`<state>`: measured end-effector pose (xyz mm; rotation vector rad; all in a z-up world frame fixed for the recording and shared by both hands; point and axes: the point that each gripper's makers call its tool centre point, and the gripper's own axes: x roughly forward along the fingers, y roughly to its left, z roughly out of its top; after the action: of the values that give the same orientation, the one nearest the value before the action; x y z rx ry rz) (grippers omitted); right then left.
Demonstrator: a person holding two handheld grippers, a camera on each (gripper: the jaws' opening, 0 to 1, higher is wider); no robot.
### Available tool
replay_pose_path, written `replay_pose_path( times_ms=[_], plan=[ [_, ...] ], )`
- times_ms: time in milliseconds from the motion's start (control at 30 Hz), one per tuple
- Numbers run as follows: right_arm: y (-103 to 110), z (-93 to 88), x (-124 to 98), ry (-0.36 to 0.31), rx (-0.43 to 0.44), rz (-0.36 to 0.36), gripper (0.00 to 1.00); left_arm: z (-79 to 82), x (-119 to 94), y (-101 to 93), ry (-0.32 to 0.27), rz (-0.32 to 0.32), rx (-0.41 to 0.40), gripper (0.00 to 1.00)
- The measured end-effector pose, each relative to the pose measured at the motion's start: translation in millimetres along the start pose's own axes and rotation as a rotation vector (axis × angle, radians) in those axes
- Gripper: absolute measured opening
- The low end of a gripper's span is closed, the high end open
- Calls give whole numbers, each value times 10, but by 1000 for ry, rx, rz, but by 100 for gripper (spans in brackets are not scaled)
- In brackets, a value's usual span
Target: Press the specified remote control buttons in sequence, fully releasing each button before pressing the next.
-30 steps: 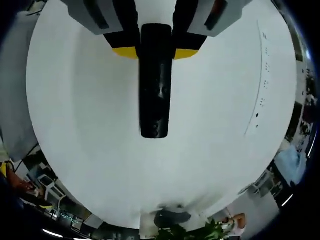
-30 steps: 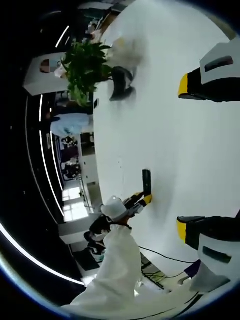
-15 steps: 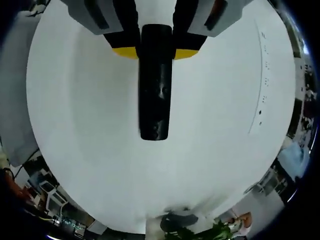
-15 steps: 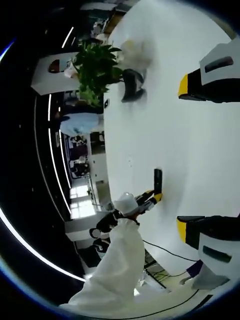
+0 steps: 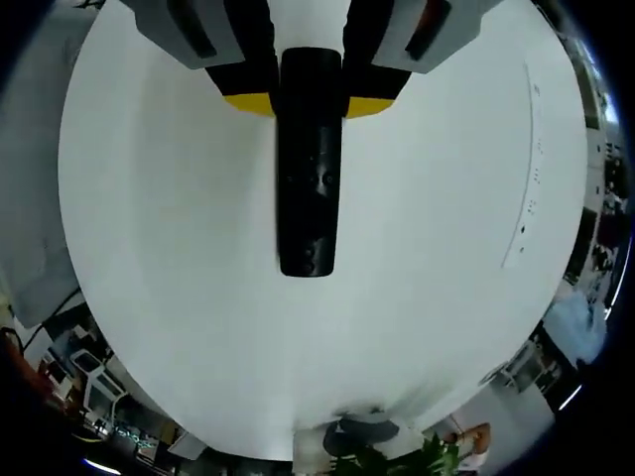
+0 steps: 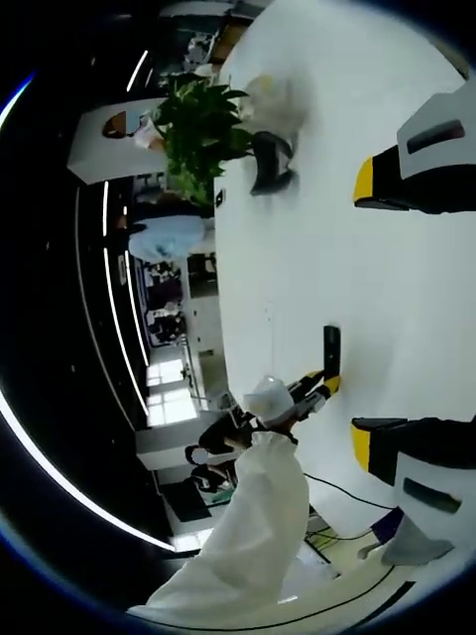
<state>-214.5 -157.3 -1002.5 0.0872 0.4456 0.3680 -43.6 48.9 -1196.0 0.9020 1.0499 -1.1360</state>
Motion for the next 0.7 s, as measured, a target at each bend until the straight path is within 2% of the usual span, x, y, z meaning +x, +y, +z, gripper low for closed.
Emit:
replay_pose_path(
  times_ms=[167,700],
  plan=[
    [70,43,-49,-20,3,26,75,-5,-9,-189,7,-12,10,23],
    [281,6,-226,-17,23,96,45,-39,-40,-725,-17,-10,2,23]
  ],
)
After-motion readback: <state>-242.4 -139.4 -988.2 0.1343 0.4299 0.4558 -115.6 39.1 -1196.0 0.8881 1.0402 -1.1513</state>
